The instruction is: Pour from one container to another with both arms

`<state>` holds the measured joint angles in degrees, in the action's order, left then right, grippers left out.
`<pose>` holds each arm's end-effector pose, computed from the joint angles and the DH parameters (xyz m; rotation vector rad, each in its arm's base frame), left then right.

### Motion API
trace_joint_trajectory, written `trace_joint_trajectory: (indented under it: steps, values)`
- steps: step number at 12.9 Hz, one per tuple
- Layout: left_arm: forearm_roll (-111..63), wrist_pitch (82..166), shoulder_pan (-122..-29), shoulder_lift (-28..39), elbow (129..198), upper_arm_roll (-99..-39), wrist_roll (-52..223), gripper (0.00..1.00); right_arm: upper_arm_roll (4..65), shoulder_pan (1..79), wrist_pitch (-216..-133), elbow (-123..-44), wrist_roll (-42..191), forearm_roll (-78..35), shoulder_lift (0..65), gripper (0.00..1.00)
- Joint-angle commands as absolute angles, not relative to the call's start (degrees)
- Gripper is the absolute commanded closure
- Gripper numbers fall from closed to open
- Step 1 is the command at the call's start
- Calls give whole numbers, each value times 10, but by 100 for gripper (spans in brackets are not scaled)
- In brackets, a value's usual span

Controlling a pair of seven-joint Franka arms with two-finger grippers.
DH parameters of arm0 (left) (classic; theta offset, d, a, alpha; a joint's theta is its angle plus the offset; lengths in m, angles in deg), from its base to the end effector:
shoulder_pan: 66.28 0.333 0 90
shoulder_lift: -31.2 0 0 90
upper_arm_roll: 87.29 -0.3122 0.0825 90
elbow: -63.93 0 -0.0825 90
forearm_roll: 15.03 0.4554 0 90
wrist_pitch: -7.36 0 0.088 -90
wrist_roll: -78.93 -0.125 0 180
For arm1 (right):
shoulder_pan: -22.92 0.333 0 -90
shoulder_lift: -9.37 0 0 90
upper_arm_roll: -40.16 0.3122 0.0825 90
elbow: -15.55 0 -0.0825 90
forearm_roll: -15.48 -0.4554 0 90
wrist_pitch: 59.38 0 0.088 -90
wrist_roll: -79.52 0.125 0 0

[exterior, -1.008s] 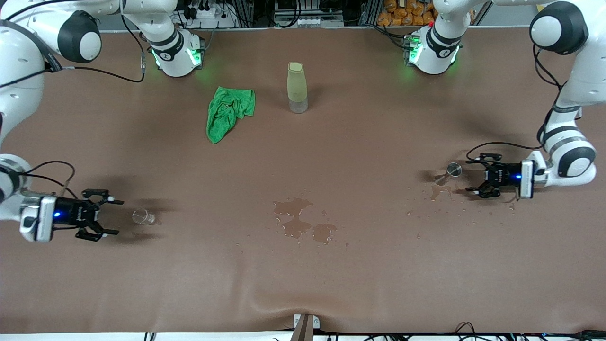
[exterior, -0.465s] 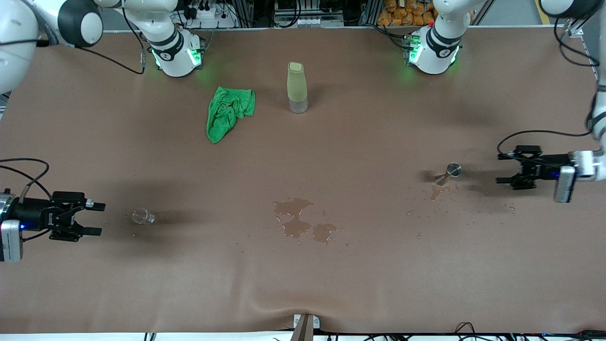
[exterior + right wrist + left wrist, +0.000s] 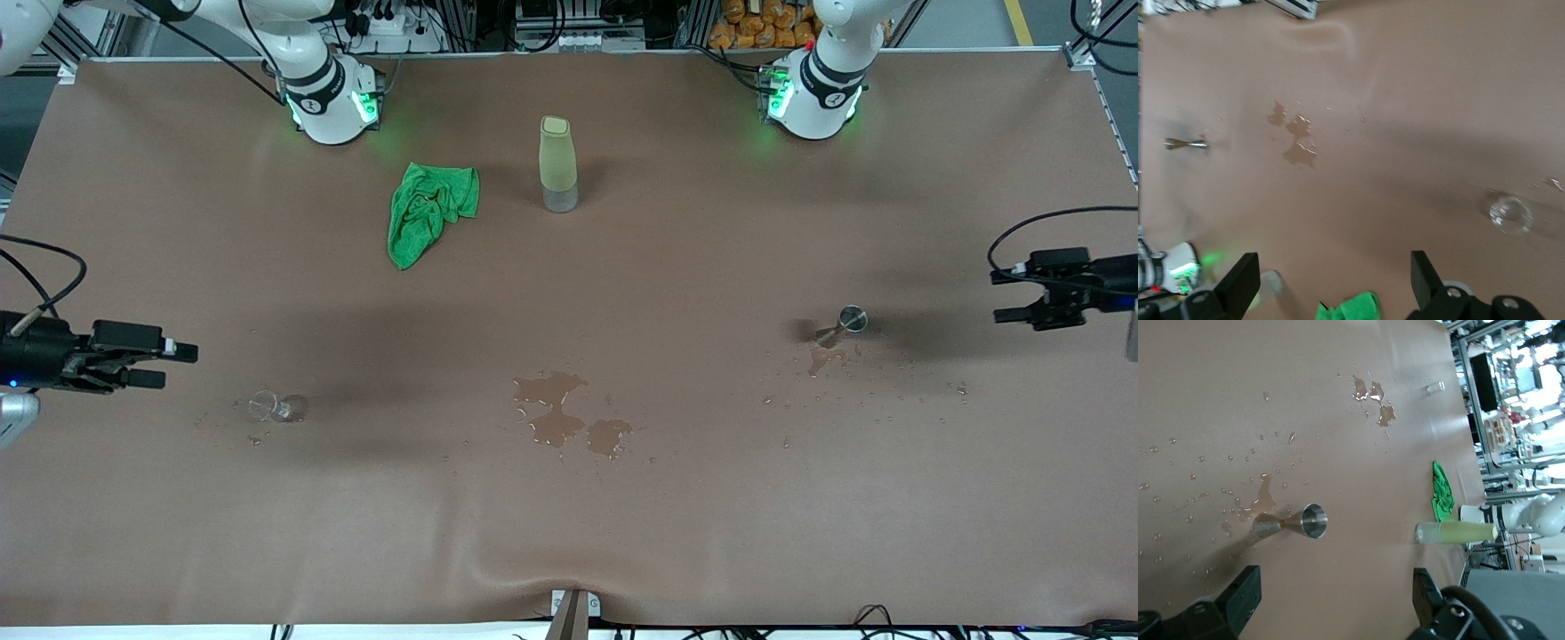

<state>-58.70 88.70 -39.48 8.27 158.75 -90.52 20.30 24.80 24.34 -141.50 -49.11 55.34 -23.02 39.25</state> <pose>0.6139 0.2425 0.3283 2.1538 -0.3894 0.1029 0.7523 -0.0501 0.4962 -2.5512 -0.2885 0.0213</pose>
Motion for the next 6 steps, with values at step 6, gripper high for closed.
trace_joint_trajectory:
  steps: [6]
  values:
    - [-535, 882, -429, 227, 1596, -877, 477, 0, 251, 314, -1414, -520, 652, 91, 316, 0]
